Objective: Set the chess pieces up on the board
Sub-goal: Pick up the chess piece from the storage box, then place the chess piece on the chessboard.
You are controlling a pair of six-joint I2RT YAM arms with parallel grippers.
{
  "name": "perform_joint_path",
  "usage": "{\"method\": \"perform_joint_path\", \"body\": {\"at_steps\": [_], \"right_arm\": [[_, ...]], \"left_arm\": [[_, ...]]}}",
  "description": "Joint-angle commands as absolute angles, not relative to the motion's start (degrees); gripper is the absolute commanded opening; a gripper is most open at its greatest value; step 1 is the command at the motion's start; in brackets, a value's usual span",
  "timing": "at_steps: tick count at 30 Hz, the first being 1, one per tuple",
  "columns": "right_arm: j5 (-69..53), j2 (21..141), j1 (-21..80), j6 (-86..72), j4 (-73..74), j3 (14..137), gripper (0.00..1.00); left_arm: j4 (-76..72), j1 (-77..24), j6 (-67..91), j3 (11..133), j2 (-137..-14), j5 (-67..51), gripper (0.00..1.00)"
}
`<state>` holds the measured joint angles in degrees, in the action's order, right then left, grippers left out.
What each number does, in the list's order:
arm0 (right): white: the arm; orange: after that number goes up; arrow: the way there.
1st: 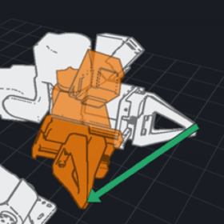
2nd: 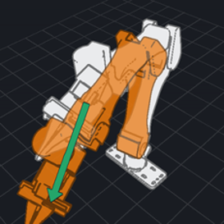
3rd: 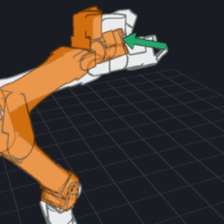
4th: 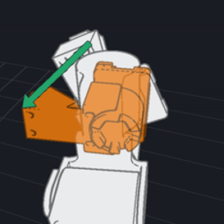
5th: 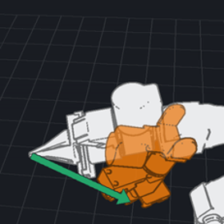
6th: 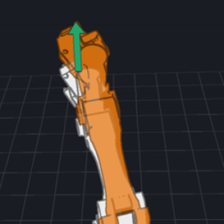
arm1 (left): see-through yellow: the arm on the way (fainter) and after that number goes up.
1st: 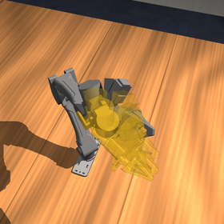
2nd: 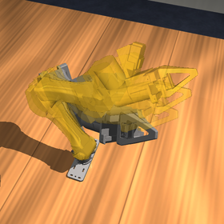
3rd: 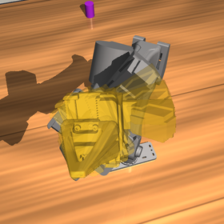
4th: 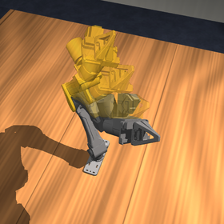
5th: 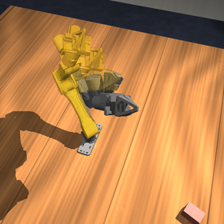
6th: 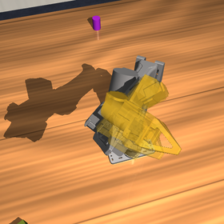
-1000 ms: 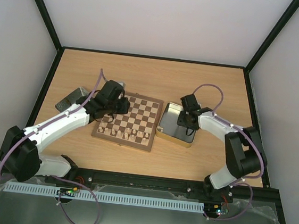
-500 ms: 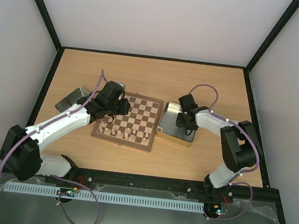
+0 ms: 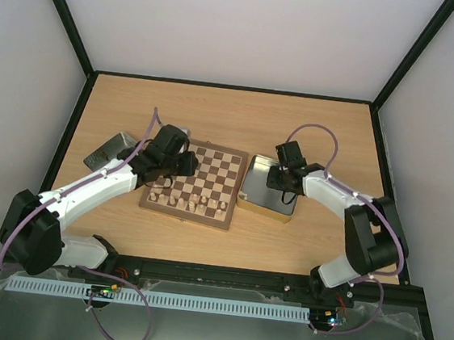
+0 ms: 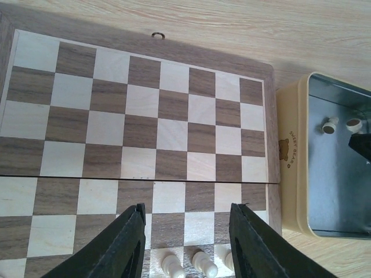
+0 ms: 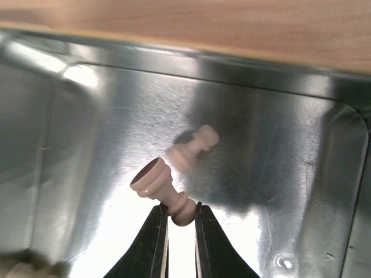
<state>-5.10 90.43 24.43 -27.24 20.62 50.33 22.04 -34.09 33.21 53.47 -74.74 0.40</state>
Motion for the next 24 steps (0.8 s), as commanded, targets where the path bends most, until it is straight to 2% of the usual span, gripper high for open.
{"method": "perform_joint_path", "body": {"at_steps": [1,8,12,17,24], "right_arm": [[-7.8,84.4,24.4,-26.0,16.4,48.0,0.04],[-13.4,76.8,25.5,-23.9,11.8,45.9,0.04],[-18.2,74.6,28.3,-22.0,8.6,46.0,0.04],[-24.9,74.7,32.4,-20.6,4.5,46.8,0.04],[-29.5,76.3,37.0,-18.8,1.8,50.3,0.04]], "left_arm": [[20.5,-33.8,34.1,52.7,-73.2,-0.9,0.43],[17.8,-33.4,37.3,53.2,-73.3,-6.8,0.48],[12.7,-33.2,41.3,53.3,-73.3,-14.5,0.62],[4.1,-33.1,46.3,52.4,-73.9,-22.2,0.73],[-3.4,-32.8,50.6,50.6,-77.0,-30.0,0.77]]}}
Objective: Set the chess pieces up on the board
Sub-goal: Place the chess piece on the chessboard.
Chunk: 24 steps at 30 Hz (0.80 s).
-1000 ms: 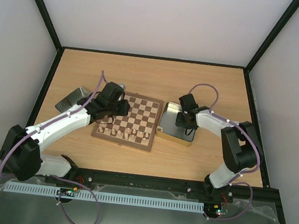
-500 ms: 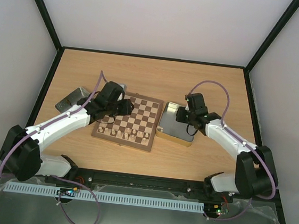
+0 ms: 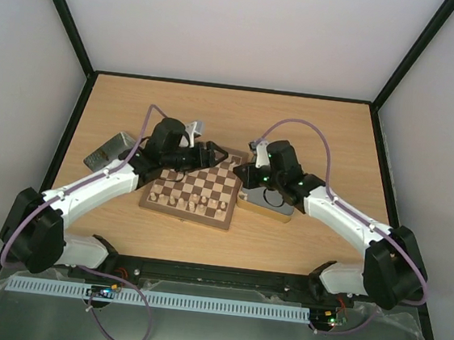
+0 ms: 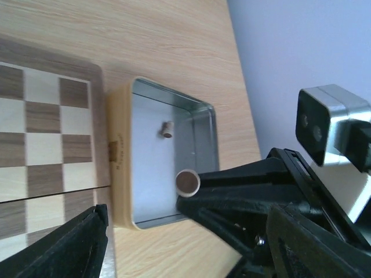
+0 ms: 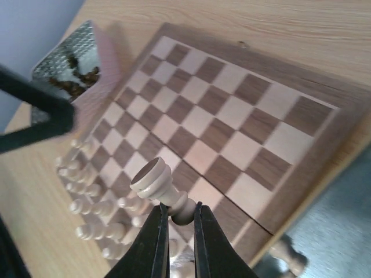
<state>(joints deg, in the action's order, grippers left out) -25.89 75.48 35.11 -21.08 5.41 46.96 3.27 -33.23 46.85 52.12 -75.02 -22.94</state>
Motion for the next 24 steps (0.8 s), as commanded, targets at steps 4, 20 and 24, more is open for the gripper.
{"method": "perform_joint_path", "body": {"at_steps": [4,20,24], "right_arm": [[-29.9,77.4,38.8,-18.3,1.6,52.0,0.04],[-30.1,76.6,39.2,-21.4,-1.0,52.5,0.16],[-30.6,73.1,38.5,-29.2,-7.8,47.8,0.38]], "left_arm": [[-7.5,-32.9,53.4,49.2,-78.2,-31.9,0.72],[-8.7,-32.9,54.8,47.9,-78.3,-30.5,0.11],[-9.9,-32.3,57.3,48.3,-76.4,-31.6,0.12]]}}
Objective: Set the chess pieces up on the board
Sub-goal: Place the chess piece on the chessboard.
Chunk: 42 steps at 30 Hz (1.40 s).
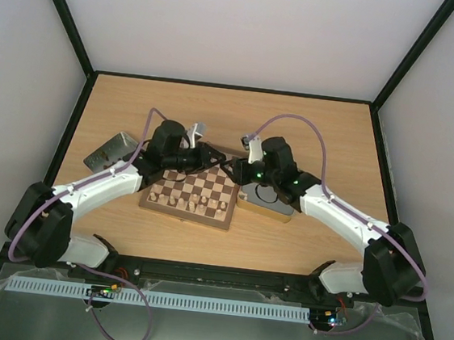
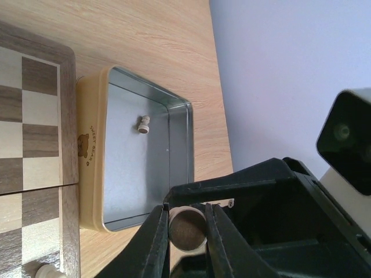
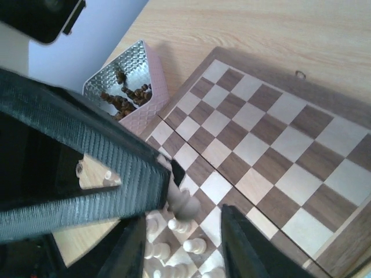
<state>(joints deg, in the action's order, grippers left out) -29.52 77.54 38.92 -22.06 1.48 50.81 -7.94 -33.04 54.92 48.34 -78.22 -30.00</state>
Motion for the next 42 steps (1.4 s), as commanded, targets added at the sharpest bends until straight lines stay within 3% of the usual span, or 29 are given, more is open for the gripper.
{"method": "perform_joint_path", "body": {"at_steps": [1,7,12,15,20,30,39,42], "right_arm": [[-31.0,71.6,37.9,-33.0,-12.2,45.6,0.43],[-31.4,66.2,36.2,-56.1,-35.7,38.4,0.6],[-32.5,69.7,36.2,-70.5,-49.2,37.7,0.59],[-33.2,70.3,36.3,-73.3,-52.1,38.8,0.55],[-34.7,70.8,36.3,-75.1,-52.6,39.7,0.39],[-36.6,73.3,36.5,-76.1,-53.0,41.2,0.37],[-36.2,73.9,36.6,-75.0,-50.7,42.7,0.05],[-35.2,73.3,36.6,-71.7,-44.9,43.7,0.02]], "left_arm": [[-10.6,-32.0,58.9,48.4,-75.6,-32.4,0.12],[-16.9,-29.5,71.7,48.4,-72.5,-37.5,0.14],[-27.0,-28.6,85.8,47.4,-71.4,-40.7,0.14],[-30.5,-28.6,89.6,47.4,-71.1,-40.5,0.14],[-34.1,-28.6,92.3,46.9,-71.1,-39.9,0.15],[-36.2,-28.7,93.3,45.7,-71.8,-39.9,0.15],[-36.4,-28.7,93.2,44.5,-72.3,-40.1,0.17],[-34.1,-28.6,91.0,44.3,-72.1,-39.4,0.27]]}}
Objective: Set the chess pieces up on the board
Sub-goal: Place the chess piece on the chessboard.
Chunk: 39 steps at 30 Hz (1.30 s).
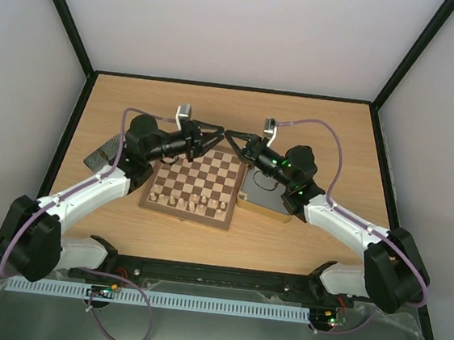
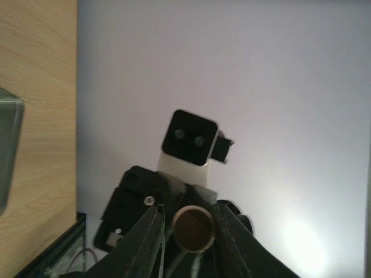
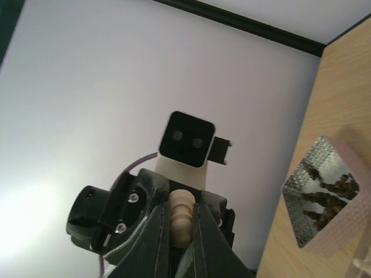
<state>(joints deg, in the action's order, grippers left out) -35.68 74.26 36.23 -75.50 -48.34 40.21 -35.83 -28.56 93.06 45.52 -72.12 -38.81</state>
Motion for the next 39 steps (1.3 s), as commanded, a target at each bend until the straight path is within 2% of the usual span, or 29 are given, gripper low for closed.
{"method": "perform_joint_path", "body": {"at_steps": [1,3,6,10,14,20,28,39], "right_arm": [[-34.6,73.0,36.7,-69.8,-41.3,44.3,0.02],[-32.2,72.6,36.7,-64.4,-30.8,46.2,0.02],[-27.3,73.8,36.7,-53.3,-11.9,51.5,0.02],[-18.0,80.1,38.7,-40.4,11.7,61.7,0.02],[-11.6,90.2,42.5,-32.8,26.2,70.6,0.02],[-4.7,102.7,50.4,-27.2,37.0,84.1,0.02],[-2.4,116.3,58.2,-23.4,46.3,98.7,0.02],[-3.3,123.9,61.1,-22.3,49.2,104.2,0.03]], "left_arm": [[-32.2,-28.6,89.1,44.4,-72.0,-38.9,0.35],[-25.1,-28.2,83.1,44.9,-71.2,-36.8,0.47],[-6.4,-26.7,70.5,45.6,-68.5,-27.7,0.57],[11.3,-22.7,56.7,44.2,-63.7,-11.9,0.61],[22.2,-18.4,47.6,45.3,-58.9,0.6,0.61],[29.2,-15.5,41.6,49.3,-52.2,11.8,0.65],[30.8,-13.5,40.2,50.2,-48.7,12.2,0.65],[31.0,-11.2,38.6,51.0,-49.0,9.7,0.64]]}}
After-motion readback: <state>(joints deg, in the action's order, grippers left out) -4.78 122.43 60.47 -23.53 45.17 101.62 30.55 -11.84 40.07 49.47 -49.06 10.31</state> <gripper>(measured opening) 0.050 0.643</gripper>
